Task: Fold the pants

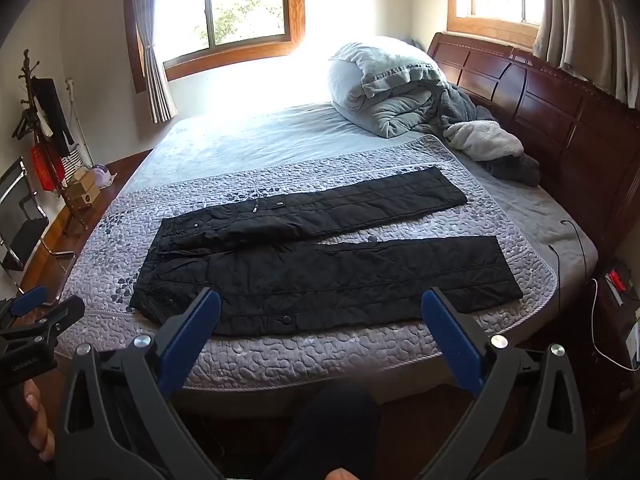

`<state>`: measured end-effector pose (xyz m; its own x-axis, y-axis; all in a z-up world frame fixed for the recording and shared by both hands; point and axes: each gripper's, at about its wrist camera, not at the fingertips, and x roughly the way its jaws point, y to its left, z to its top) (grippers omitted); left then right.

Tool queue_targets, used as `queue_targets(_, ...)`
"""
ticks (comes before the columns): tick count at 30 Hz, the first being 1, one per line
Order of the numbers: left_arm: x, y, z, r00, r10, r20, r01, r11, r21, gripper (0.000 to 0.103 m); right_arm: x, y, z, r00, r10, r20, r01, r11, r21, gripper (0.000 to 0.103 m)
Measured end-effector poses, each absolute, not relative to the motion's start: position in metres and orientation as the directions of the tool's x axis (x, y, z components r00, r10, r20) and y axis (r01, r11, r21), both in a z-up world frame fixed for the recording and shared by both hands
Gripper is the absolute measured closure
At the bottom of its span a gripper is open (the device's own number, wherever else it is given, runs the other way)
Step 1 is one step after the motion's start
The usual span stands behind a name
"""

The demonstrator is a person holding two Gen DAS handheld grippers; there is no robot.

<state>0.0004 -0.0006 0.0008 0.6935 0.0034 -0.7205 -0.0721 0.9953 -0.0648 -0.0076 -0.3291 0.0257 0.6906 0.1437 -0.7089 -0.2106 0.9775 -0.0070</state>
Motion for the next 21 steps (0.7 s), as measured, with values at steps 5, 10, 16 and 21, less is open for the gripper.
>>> queue_targets(5, 0.0004, -0.0008, 0.0014, 0.694, 0.002, -0.720, -0.071, 0.995, -0.066, 0.003, -0.0063, -0.3269, 0.0258, 0.691, 0.142, -0.708, -0.210, 0.978, -0.009, 0.002)
queue_targets(10, 0.0004, -0.0011, 0.0015, 0.694, 0.002, -0.720, -0.071, 0.995, -0.066, 0.003, -0.0071, -0.3285, 0.0259, 0.692, 0.143, -0.708, -0.210, 0.978, -0.008, 0.002)
queue_targets(16, 0.0004, -0.0012, 0.0017, 0.694, 0.001, -0.720, -0.070, 0.995, -0.067, 0.003, -0.0067, -0.3272, 0.0253, 0.691, 0.141, -0.709, -0.209, 0.978, -0.010, 0.002)
queue_targets(21, 0.0005, -0.0009, 0.0013, 0.694, 0.001, -0.720, -0.071, 0.995, -0.067, 0.004, -0.0052, -0.3306, 0.0257, 0.692, 0.141, -0.709, -0.209, 0.978, -0.010, 0.002)
